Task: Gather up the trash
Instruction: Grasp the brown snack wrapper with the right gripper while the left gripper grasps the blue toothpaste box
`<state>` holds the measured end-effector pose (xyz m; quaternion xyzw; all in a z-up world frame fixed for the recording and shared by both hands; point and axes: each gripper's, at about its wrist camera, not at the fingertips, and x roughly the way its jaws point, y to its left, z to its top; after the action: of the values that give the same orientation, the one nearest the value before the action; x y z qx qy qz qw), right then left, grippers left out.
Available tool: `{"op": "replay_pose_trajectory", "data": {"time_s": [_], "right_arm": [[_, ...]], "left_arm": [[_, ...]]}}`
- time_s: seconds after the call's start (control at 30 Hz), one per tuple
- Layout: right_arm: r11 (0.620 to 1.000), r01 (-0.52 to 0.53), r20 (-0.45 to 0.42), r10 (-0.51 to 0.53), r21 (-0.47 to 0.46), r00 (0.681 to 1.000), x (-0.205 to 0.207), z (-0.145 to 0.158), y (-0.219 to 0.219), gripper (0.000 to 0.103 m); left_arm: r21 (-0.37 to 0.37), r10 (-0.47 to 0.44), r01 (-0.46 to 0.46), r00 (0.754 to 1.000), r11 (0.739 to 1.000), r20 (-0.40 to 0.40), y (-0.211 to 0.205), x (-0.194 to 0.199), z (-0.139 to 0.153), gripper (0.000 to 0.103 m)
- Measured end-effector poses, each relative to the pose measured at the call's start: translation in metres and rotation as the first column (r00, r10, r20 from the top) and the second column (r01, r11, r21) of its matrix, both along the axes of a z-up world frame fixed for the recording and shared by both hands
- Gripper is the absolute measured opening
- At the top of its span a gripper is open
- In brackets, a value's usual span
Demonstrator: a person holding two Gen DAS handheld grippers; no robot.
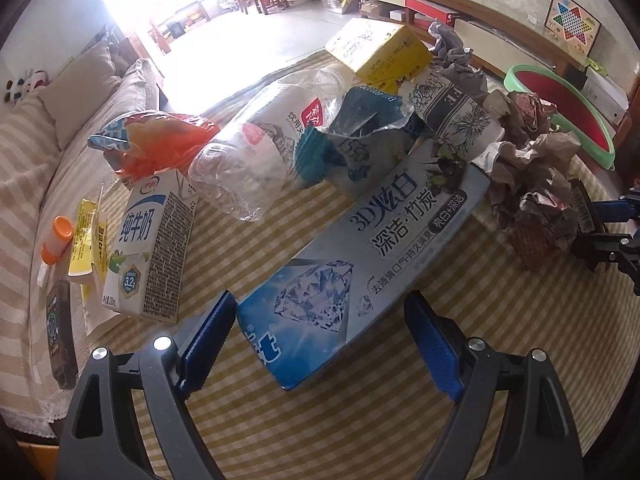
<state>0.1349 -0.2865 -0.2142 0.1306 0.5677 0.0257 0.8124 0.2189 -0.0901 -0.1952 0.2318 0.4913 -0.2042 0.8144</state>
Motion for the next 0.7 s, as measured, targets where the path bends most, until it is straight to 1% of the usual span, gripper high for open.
{"op": "replay_pose_trajectory", "data": {"time_s": [0.13, 0.2, 0.23, 0.3, 0.37, 0.47, 0.57, 0.63, 0.7], "right_arm": [[1.0, -0.008, 0.001, 0.008, 0.003, 1.0, -0.001, 0.001, 0.002, 0.055], [1.0, -0.011, 0.001, 0.011, 0.0, 1.0, -0.001, 0.001, 0.003, 0.055], [1.0, -0.012, 0.001, 0.012, -0.001, 1.0, -0.002, 0.001, 0.004, 0.055], [1.0, -0.015, 0.002, 0.015, -0.006, 1.0, -0.002, 0.001, 0.006, 0.055], [1.0, -0.018, 0.001, 0.018, -0.009, 1.0, -0.003, 0.002, 0.007, 0.054], [1.0, -0.024, 0.0, 0.024, -0.005, 1.0, -0.004, 0.003, 0.007, 0.053], [1.0, -0.028, -0.001, 0.028, -0.005, 1.0, -0.005, 0.004, 0.008, 0.052], [1.0, -0.029, 0.0, 0.029, -0.002, 1.0, -0.004, 0.005, 0.008, 0.052], [0.999, -0.033, 0.005, 0.033, -0.003, 0.999, -0.005, 0.007, 0.009, 0.051]], "left_arm": [[0.049, -0.035, 0.033, 0.999, 0.998, 0.027, -0.003, 0.001, -0.003, 0.084], [0.059, -0.048, 0.045, 0.998, 0.997, 0.047, -0.005, 0.002, -0.001, 0.084], [0.063, -0.052, 0.049, 0.997, 0.997, 0.05, -0.006, 0.003, -0.001, 0.086], [0.065, -0.067, 0.065, 0.997, 0.996, 0.038, -0.008, 0.005, -0.003, 0.087], [0.084, -0.082, 0.079, 0.996, 0.993, 0.036, -0.009, 0.005, -0.006, 0.086], [0.092, -0.086, 0.082, 0.995, 0.992, 0.043, -0.007, 0.003, -0.007, 0.083], [0.09, -0.082, 0.077, 0.996, 0.993, 0.046, -0.006, -0.001, -0.006, 0.076], [0.085, -0.072, 0.068, 0.996, 0.994, 0.047, -0.003, -0.005, -0.004, 0.066], [0.067, -0.055, 0.052, 0.998, 0.996, 0.041, 0.001, -0.008, -0.002, 0.061]]}}
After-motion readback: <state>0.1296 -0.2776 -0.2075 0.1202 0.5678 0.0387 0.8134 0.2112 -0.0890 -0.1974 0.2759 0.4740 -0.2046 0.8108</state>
